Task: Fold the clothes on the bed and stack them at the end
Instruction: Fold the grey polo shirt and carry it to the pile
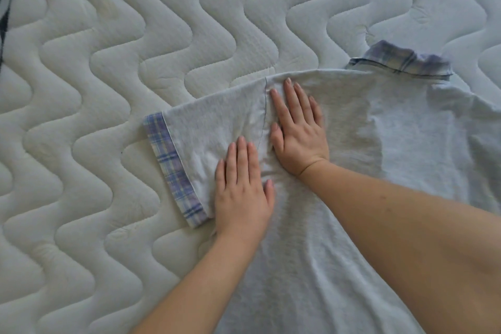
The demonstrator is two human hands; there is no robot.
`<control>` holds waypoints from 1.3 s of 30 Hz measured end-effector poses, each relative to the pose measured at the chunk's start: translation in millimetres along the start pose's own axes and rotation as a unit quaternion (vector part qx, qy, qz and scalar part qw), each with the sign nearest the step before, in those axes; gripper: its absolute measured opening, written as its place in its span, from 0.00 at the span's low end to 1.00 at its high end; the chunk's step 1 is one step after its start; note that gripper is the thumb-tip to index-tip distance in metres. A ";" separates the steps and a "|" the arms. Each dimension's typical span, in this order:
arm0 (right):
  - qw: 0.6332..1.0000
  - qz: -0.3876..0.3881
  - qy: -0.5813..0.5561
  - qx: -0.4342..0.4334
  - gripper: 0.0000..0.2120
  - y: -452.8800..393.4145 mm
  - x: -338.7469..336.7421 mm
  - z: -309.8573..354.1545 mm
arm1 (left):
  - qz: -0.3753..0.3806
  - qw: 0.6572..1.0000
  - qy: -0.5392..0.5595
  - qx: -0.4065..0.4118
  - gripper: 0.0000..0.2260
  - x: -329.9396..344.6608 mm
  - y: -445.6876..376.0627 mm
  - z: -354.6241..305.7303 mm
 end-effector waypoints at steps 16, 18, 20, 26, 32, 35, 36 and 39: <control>0.992 0.094 -0.065 -0.047 0.31 18.4 -30.9 -32.4 | 0.016 0.996 -0.052 -0.065 0.31 -2.1 -1.4 -6.2; 0.996 0.071 -0.043 0.019 0.32 54.5 -38.5 -87.7 | -0.036 0.999 -0.040 0.001 0.29 -12.7 0.3 -51.9; 0.994 0.058 -0.028 0.089 0.33 100.2 -44.4 -150.0 | -0.040 0.991 -0.028 0.128 0.29 4.3 6.5 -124.8; 0.968 0.076 -0.051 0.233 0.31 200.7 -28.9 -285.1 | 0.027 0.969 -0.004 0.247 0.26 97.6 -5.1 -291.3; 0.955 0.003 -0.154 0.255 0.28 249.1 -29.1 -339.0 | 0.008 0.974 -0.025 0.226 0.27 152.5 -51.5 -372.3; 0.936 -0.138 -0.196 0.258 0.20 251.1 -52.9 -363.8 | -0.045 0.969 -0.024 0.241 0.29 157.9 -51.0 -369.6; 0.929 -0.164 -0.191 0.270 0.19 248.9 -58.7 -375.2 | -0.049 0.967 -0.023 0.249 0.29 158.1 -50.8 -368.9; 0.913 -0.125 -0.180 0.344 0.20 230.1 -53.8 -411.0 | -0.045 0.966 -0.031 0.252 0.29 157.4 -53.7 -368.6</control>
Point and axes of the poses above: each hand's wrist, its own y-axis away from the middle knuckle, its own x-axis out of the palm, z = x × y, the point moved 10 cm from there along -y, towards the middle knuckle, and after that the axes turned 12 degrees about y, right-handed, at the moved point
